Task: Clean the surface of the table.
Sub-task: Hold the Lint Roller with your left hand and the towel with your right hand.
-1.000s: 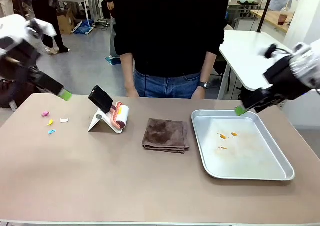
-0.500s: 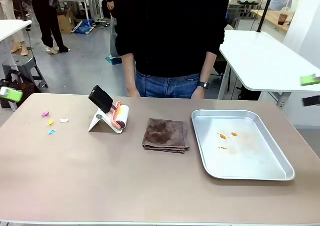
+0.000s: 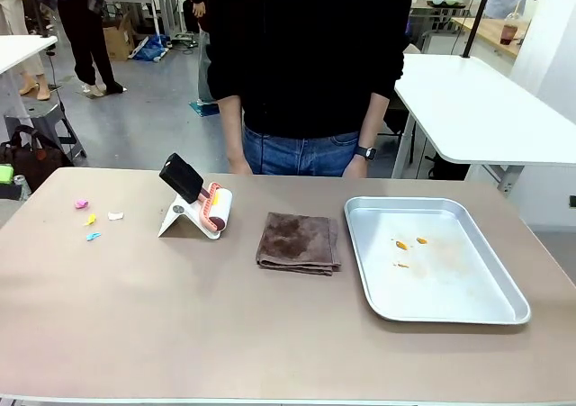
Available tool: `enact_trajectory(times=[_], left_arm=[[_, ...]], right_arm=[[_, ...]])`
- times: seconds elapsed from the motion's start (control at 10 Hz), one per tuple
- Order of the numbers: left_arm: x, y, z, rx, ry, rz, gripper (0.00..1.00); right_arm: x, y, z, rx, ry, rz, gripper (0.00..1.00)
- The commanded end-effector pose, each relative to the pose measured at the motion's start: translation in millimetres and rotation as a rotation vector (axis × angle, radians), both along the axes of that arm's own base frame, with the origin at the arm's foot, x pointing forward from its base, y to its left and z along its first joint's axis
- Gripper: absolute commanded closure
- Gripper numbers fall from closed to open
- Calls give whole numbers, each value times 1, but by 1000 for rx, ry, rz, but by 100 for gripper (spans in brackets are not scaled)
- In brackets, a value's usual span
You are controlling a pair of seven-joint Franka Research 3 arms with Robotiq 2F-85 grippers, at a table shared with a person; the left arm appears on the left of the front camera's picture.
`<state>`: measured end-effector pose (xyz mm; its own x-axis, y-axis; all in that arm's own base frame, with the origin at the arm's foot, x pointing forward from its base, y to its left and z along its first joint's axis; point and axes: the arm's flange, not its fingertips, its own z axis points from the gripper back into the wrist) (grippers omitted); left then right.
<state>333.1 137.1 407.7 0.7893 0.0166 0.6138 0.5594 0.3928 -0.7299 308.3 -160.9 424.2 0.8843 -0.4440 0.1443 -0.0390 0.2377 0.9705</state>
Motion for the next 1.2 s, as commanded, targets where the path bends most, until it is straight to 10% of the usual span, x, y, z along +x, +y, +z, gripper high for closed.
enact_trajectory(times=[0.0, 1.1], left_arm=[[10, -4, -6, -30, 21, 6, 0], [6, 0, -14, -39, 83, 63, 0]], right_arm=[[6, -6, -2, 21, -22, -25, 0], [3, -2, -7, -36, 31, -35, 0]])
